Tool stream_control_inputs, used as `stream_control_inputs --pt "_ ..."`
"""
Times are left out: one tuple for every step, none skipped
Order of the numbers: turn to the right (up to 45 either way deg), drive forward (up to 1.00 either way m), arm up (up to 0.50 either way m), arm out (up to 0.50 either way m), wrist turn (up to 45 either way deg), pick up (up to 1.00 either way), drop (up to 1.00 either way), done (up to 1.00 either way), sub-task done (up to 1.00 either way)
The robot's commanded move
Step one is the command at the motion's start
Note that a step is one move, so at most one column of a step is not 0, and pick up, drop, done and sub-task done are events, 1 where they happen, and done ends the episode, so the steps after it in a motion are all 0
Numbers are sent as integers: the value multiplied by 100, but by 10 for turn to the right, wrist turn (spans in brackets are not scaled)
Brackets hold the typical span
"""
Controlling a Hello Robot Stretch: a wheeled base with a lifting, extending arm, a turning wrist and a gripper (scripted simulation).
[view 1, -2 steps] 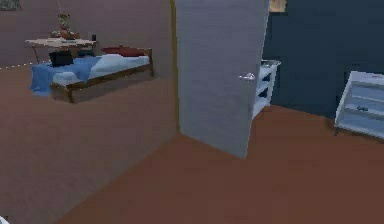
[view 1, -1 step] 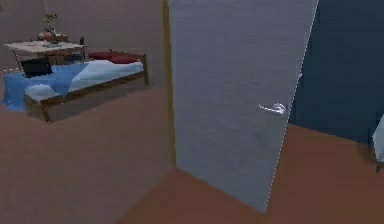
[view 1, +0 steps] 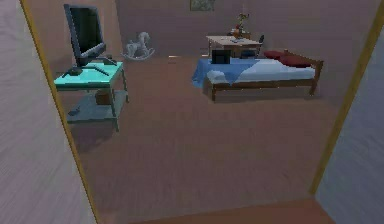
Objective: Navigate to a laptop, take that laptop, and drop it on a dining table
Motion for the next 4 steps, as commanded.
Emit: stream_control_inputs --pt "-30 0 0 0 0 0 0 0 0" --pt "0 100 0 0 0 0 0 0 0" --pt "0 100 0 0 0 0 0 0 0" --pt "0 100 0 0 0 0 0 0 0"
